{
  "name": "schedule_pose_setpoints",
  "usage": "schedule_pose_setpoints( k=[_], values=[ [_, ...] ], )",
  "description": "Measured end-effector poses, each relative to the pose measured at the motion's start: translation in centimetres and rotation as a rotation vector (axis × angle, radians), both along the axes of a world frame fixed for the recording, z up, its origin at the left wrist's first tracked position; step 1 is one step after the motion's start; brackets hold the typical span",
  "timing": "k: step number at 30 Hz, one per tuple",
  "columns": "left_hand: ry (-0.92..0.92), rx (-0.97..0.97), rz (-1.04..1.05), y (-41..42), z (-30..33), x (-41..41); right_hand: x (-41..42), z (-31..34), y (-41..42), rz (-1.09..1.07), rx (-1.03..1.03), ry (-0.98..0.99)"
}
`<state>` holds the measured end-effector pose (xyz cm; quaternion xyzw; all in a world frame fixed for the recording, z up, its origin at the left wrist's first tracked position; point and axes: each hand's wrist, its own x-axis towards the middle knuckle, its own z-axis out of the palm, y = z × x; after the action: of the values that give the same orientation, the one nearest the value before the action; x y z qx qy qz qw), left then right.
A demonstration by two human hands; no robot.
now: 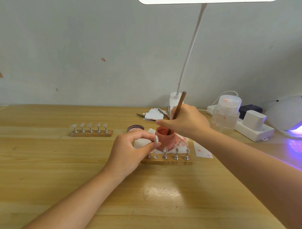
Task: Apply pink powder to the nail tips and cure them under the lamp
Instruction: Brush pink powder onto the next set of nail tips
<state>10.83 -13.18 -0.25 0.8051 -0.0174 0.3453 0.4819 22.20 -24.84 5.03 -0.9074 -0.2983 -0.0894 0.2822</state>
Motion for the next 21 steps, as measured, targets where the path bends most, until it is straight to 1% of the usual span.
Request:
schedule_pose_setpoints(
  k=[2, 6, 11, 14, 21],
  values=[
    [-0.009, 0.001, -0.007, 0.0, 0.0, 0.0, 0.1, 0.1, -0.1, -0.005, 0.046, 0.012],
    [-0.027, -0.011, -0.013, 0.0, 0.0, 0.1, 0.8, 0.8, -1.1, -0.032, 0.256, 0.075],
    [-0.037, -0.016, -0.020, -0.1, -0.1, 0.2, 1.8, 0.9, -2.0, -0.048, 0.389, 0.157],
    [-0.034, -0.019, -0.023, -0.1, -0.1, 0.1, 2.0, 0.9, -2.3, -0.053, 0.426, 0.154],
    [-0.016, -0.051, -0.023, 0.0, 0.0, 0.1, 2.4, 0.6, -3.0, -0.060, 0.419, 0.168]
  ],
)
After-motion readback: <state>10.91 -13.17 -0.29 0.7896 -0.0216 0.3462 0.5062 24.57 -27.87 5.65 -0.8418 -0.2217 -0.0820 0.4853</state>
